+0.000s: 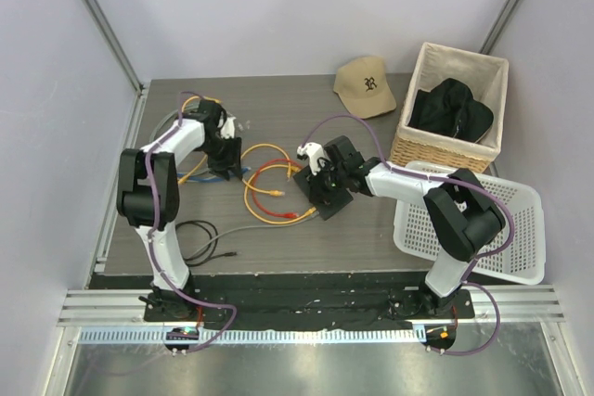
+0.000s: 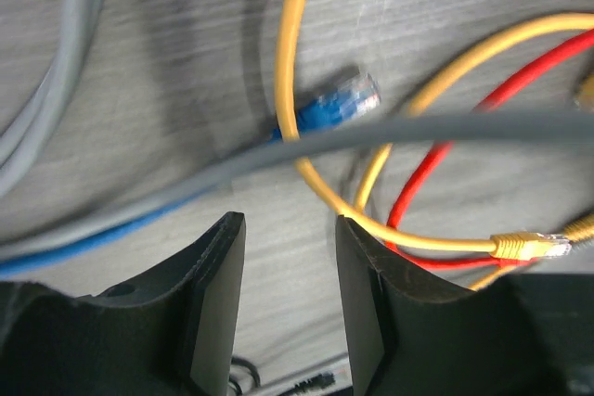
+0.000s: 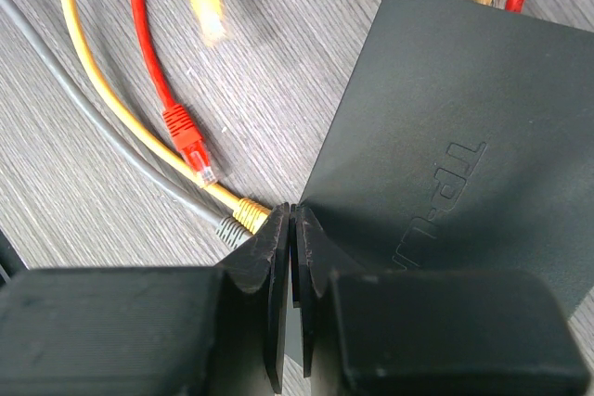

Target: Pull the plug from the switch port

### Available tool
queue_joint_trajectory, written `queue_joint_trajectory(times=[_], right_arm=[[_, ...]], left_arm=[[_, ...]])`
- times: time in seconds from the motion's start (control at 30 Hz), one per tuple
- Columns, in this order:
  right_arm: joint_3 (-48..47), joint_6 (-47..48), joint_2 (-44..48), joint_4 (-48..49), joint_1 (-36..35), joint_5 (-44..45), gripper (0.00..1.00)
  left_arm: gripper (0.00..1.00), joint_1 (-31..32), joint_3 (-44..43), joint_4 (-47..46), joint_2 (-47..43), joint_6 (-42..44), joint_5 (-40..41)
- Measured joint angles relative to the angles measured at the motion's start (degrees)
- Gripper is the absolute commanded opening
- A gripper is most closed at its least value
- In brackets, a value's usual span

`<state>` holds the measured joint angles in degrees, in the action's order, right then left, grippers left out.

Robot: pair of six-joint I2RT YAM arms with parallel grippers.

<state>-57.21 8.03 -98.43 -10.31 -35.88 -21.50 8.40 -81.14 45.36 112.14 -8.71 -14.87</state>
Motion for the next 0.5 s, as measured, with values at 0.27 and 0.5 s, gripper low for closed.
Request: queue_joint_trajectory(times=[0.27, 0.5], right_arm=[[-0.39, 0.20, -0.20, -0.37, -0.02, -0.02, 0.13], [-0.37, 0.24, -0.20, -0.42, -0.02, 0.00, 0.13]], left_arm=[[0.49, -1.20, 0.68, -1.11, -1.18, -3.76, -5.60], [0.32, -0.92, 0.76, -1.68, 2.49, -6.73, -5.62]])
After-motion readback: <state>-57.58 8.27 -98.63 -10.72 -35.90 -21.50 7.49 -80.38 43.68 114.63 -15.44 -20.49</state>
